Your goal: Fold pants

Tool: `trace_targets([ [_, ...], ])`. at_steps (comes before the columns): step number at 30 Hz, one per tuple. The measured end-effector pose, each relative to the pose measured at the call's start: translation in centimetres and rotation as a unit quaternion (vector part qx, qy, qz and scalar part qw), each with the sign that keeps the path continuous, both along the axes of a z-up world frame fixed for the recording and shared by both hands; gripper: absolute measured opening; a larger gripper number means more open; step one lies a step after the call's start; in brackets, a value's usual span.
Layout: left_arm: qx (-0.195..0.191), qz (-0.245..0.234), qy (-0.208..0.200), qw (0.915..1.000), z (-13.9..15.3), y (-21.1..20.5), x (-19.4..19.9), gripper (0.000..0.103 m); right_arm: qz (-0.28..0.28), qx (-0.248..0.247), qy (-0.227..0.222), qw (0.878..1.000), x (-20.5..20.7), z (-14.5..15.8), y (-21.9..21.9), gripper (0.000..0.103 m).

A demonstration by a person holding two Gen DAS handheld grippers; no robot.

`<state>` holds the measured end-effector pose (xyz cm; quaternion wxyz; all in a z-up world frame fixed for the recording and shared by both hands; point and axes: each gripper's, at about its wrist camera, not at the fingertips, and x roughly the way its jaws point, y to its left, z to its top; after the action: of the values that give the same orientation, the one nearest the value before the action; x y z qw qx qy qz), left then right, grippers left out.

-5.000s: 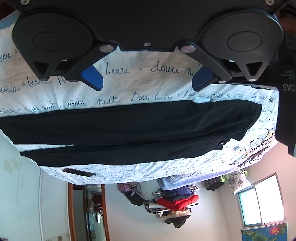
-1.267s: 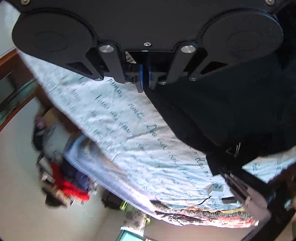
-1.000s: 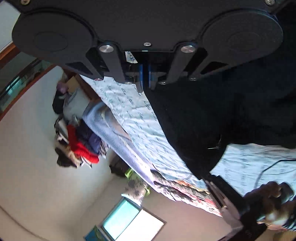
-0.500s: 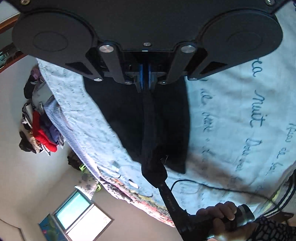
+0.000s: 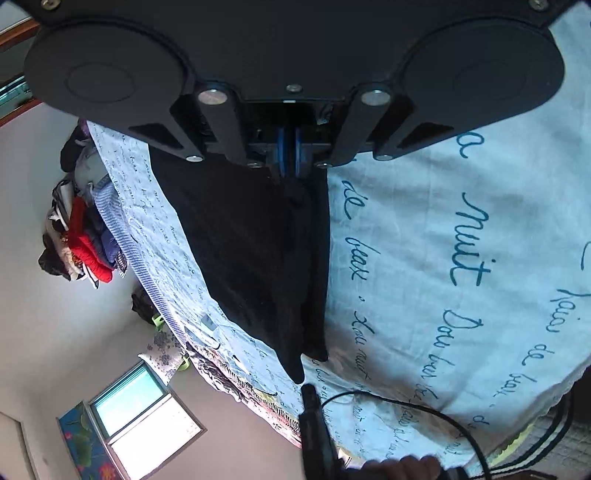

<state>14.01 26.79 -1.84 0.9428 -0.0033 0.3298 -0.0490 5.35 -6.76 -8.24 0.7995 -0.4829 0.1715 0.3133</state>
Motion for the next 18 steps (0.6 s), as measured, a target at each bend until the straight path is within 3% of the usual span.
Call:
trace_targets([
  [2,-0.002,-0.011,-0.014,0.9998,1.5,-1.3,-0.1,0.026,0.006,-0.011,-0.014,1.000,-0.8,0.0,0.1,0.007],
  [4,-0.007,-0.035,-0.029,0.9990,2.4,-3.2,-0.1,0.035,0.006,-0.018,-0.022,1.000,-1.3,0.1,0.1,0.007],
  [5,-0.006,-0.052,-0.025,0.9983,2.4,-4.7,0.4,0.048,0.003,-0.015,-0.022,1.000,-1.2,0.1,0.0,0.007],
  [6,0.002,-0.068,-0.019,0.9975,2.0,-6.0,0.8,0.054,-0.003,-0.008,-0.017,1.000,-1.0,0.1,-0.1,0.007],
  [10,0.105,-0.102,0.000,0.9893,-1.7,-10.6,1.3,0.053,-0.022,0.017,0.002,1.000,-0.2,0.2,-0.3,0.009],
  [13,0.159,-0.094,-0.022,0.9826,-2.4,-12.6,0.2,0.052,-0.042,0.043,0.002,0.998,-1.4,1.8,-1.3,0.009],
  [18,0.118,-0.129,-0.047,0.9835,0.0,-16.6,-2.0,0.052,-0.152,0.137,0.057,0.977,-3.7,5.8,-8.5,0.009],
])
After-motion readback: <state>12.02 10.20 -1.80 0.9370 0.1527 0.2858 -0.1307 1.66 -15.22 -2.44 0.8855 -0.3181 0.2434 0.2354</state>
